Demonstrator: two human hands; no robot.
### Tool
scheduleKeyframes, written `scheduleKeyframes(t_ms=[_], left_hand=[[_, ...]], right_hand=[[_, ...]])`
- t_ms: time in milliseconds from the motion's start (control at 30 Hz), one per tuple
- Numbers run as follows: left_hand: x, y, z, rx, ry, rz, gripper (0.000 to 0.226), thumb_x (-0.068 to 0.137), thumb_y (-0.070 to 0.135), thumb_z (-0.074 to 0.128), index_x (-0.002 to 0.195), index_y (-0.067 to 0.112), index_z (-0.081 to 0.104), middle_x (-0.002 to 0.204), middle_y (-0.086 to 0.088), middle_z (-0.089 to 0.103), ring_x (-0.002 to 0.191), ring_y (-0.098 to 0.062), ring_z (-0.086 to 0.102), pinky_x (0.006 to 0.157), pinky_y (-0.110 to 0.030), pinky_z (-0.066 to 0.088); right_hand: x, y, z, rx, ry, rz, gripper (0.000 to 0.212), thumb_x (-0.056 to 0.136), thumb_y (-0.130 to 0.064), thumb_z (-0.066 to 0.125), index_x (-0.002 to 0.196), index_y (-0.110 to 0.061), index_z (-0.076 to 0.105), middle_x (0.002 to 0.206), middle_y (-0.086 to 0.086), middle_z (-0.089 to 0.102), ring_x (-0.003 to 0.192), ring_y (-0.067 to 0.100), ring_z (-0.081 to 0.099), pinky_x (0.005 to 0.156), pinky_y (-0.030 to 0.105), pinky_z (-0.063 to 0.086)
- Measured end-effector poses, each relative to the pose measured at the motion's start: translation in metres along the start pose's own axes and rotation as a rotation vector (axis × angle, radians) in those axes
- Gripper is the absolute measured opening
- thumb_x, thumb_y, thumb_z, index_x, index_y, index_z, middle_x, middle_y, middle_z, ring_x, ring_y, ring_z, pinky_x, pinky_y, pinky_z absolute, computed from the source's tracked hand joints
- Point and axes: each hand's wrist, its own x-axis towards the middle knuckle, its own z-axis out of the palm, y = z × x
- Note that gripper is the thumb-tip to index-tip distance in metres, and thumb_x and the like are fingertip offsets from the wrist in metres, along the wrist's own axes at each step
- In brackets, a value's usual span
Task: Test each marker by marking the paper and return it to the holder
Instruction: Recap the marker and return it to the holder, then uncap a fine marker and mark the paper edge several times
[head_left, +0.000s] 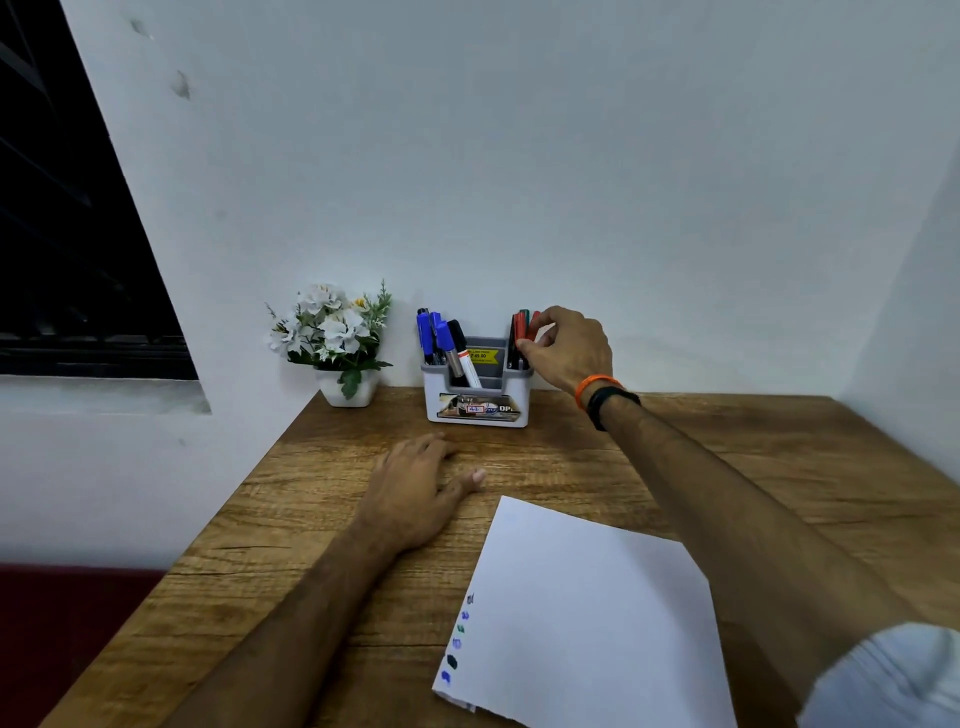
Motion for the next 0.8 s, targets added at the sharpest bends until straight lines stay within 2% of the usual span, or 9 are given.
scheduleKeyframes(t_ms=[67, 167, 233, 300, 367, 533, 633, 733, 800], left_hand=[[0.000, 0.000, 0.000, -0.002, 0.002, 0.001, 0.062, 0.091, 0.065, 0.038, 0.139, 0.027, 0.046, 0.150, 0.004, 0.039, 0.138, -0.016, 0.033, 0.114, -0.042, 0.025], [0.001, -0.001, 0.001, -0.013, 0.001, -0.005, 0.062, 0.090, 0.066, 0.038, 0.139, 0.027, 0.046, 0.151, 0.004, 0.038, 0.139, -0.015, 0.032, 0.115, -0.044, 0.025], [0.001, -0.002, 0.001, -0.018, 0.002, -0.006, 0.062, 0.090, 0.066, 0.038, 0.139, 0.028, 0.046, 0.151, 0.004, 0.038, 0.139, -0.015, 0.032, 0.115, -0.044, 0.025], [0.001, -0.002, 0.001, -0.019, 0.000, -0.008, 0.062, 0.090, 0.066, 0.039, 0.138, 0.028, 0.046, 0.151, 0.004, 0.038, 0.139, -0.015, 0.032, 0.115, -0.044, 0.025], [0.001, -0.002, 0.001, -0.014, 0.003, -0.008, 0.061, 0.091, 0.065, 0.039, 0.139, 0.028, 0.045, 0.151, 0.004, 0.039, 0.138, -0.015, 0.032, 0.115, -0.043, 0.024], [0.001, -0.001, 0.001, -0.004, 0.007, -0.004, 0.062, 0.091, 0.065, 0.038, 0.139, 0.027, 0.046, 0.151, 0.004, 0.039, 0.138, -0.016, 0.032, 0.113, -0.042, 0.024], [0.001, -0.001, 0.001, -0.008, 0.002, -0.005, 0.062, 0.091, 0.065, 0.039, 0.139, 0.027, 0.046, 0.151, 0.003, 0.038, 0.139, -0.016, 0.032, 0.114, -0.042, 0.024], [0.001, -0.001, 0.002, -0.001, 0.007, -0.001, 0.064, 0.090, 0.066, 0.038, 0.139, 0.026, 0.047, 0.151, 0.002, 0.039, 0.139, -0.017, 0.032, 0.114, -0.043, 0.024], [0.000, -0.001, 0.001, 0.003, 0.007, -0.002, 0.064, 0.091, 0.066, 0.037, 0.139, 0.025, 0.047, 0.151, 0.002, 0.038, 0.139, -0.017, 0.032, 0.114, -0.043, 0.024]], right_hand=[[0.004, -0.003, 0.004, -0.017, -0.004, -0.012, 0.036, 0.081, -0.038, 0.073, 0.113, -0.022, 0.067, 0.096, 0.001, 0.073, 0.093, 0.020, 0.067, 0.079, 0.030, 0.052], [0.010, -0.008, 0.009, -0.054, -0.004, -0.011, 0.036, 0.081, -0.039, 0.073, 0.110, -0.019, 0.069, 0.103, 0.004, 0.073, 0.097, 0.023, 0.066, 0.081, 0.032, 0.053], [0.011, -0.011, 0.011, -0.070, -0.008, 0.007, 0.029, 0.080, -0.039, 0.073, 0.102, -0.019, 0.071, 0.103, 0.004, 0.073, 0.097, 0.024, 0.067, 0.082, 0.034, 0.055], [0.012, -0.011, 0.012, -0.073, -0.038, 0.029, 0.020, 0.079, -0.039, 0.075, 0.086, -0.021, 0.071, 0.095, 0.003, 0.074, 0.092, 0.022, 0.067, 0.076, 0.032, 0.054], [0.009, -0.011, 0.011, -0.090, -0.079, 0.040, 0.019, 0.078, -0.040, 0.076, 0.077, -0.022, 0.070, 0.089, 0.004, 0.074, 0.088, 0.022, 0.067, 0.070, 0.029, 0.051], [0.006, -0.008, 0.009, -0.138, -0.151, 0.052, 0.036, 0.080, -0.052, 0.073, 0.087, -0.017, 0.075, 0.092, 0.004, 0.074, 0.089, 0.022, 0.066, 0.074, 0.033, 0.056], [0.010, -0.009, 0.010, -0.130, -0.180, 0.090, 0.042, 0.079, -0.053, 0.073, 0.091, -0.013, 0.075, 0.092, 0.007, 0.074, 0.088, 0.024, 0.067, 0.067, 0.031, 0.053], [0.012, -0.010, 0.013, -0.088, -0.193, 0.116, 0.041, 0.078, -0.049, 0.076, 0.089, -0.010, 0.075, 0.090, 0.009, 0.074, 0.086, 0.025, 0.068, 0.062, 0.029, 0.047], [0.010, -0.011, 0.011, -0.096, -0.143, 0.089, 0.035, 0.080, -0.046, 0.074, 0.087, -0.011, 0.074, 0.088, 0.007, 0.074, 0.084, 0.024, 0.068, 0.066, 0.030, 0.052]])
